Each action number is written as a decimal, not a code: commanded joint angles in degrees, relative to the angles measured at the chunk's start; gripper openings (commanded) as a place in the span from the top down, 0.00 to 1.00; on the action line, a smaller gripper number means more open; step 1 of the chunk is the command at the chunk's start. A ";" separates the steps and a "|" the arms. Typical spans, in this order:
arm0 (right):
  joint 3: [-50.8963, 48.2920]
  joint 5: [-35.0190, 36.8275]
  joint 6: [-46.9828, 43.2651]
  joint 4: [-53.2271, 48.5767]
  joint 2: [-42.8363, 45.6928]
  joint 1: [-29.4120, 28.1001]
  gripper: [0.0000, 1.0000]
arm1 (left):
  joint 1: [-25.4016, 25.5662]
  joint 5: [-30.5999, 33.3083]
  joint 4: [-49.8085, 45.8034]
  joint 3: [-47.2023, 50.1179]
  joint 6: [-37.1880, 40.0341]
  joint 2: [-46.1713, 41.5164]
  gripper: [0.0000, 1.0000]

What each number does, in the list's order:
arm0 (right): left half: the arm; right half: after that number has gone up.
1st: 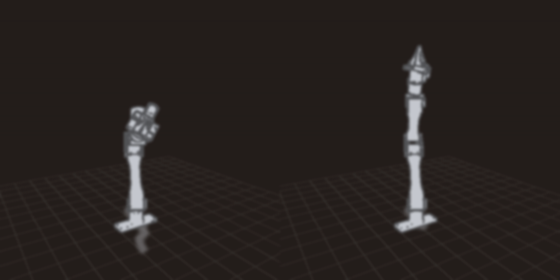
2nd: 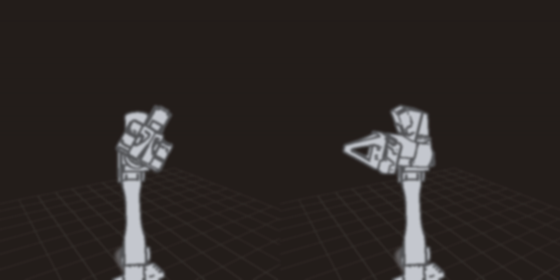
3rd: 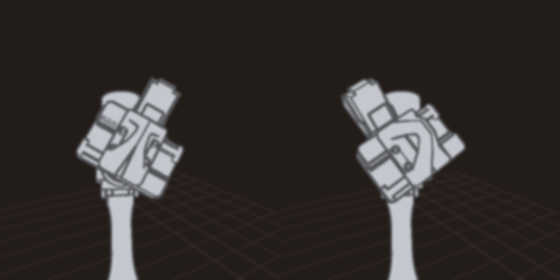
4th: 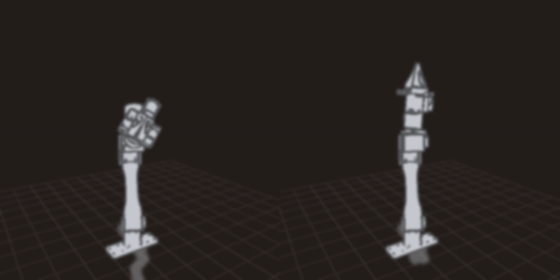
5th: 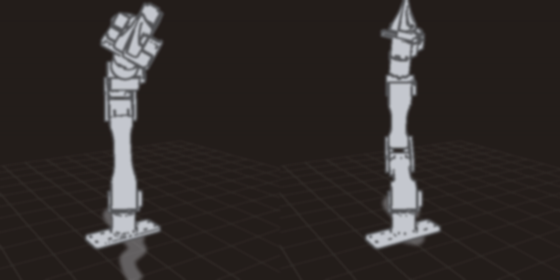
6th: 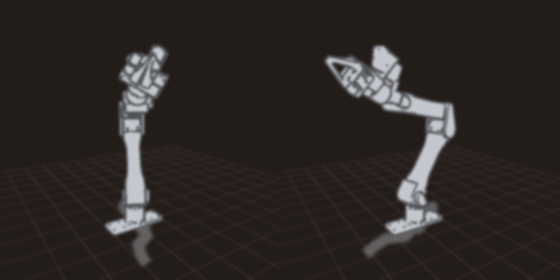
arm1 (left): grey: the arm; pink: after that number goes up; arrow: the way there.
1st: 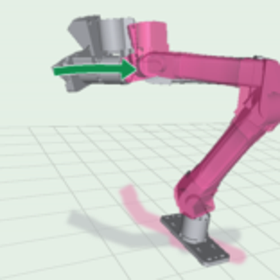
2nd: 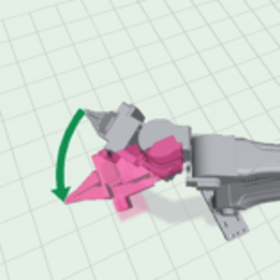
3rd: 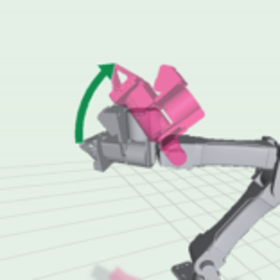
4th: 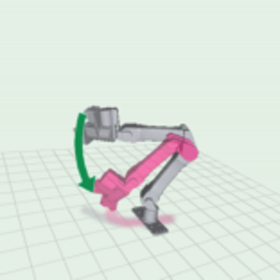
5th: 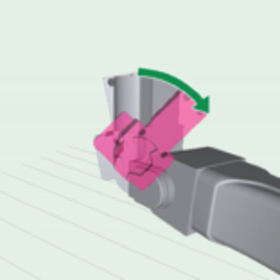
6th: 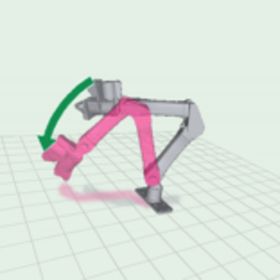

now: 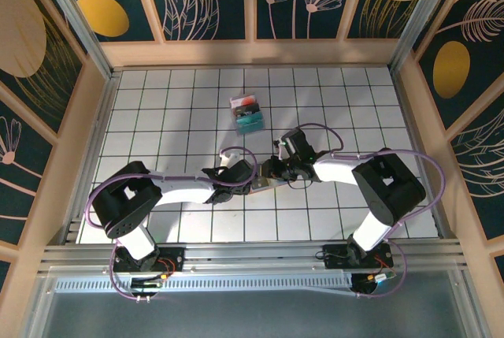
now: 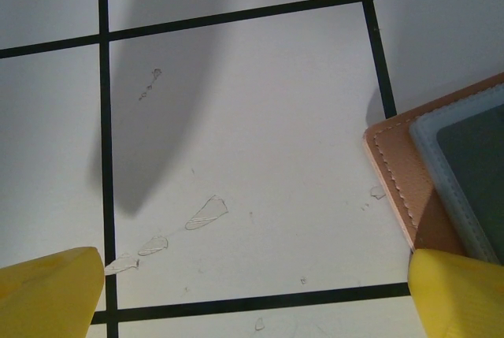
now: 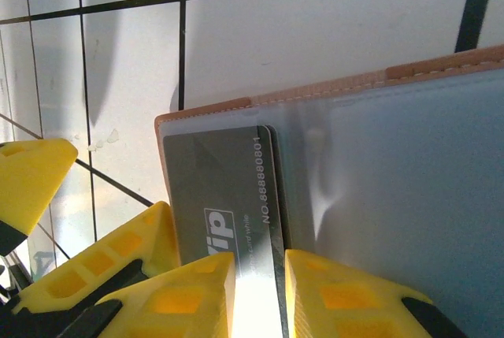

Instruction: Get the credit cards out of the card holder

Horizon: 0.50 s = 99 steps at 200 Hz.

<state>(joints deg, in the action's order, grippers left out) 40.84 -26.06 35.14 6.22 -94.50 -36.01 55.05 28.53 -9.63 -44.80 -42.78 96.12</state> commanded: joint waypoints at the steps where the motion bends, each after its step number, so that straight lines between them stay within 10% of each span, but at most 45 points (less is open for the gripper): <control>1: -0.84 -3.09 0.81 2.82 0.43 -0.34 0.77 | -0.65 0.41 -0.04 -1.45 0.77 1.20 0.01; 99: -3.18 0.17 3.15 2.25 0.10 -0.38 0.70 | -0.70 1.89 -1.82 -1.62 -0.63 -1.60 0.01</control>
<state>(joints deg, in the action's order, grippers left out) 39.46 -26.59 37.04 8.40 -94.50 -36.01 54.85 28.93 -10.22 -45.28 -42.30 96.29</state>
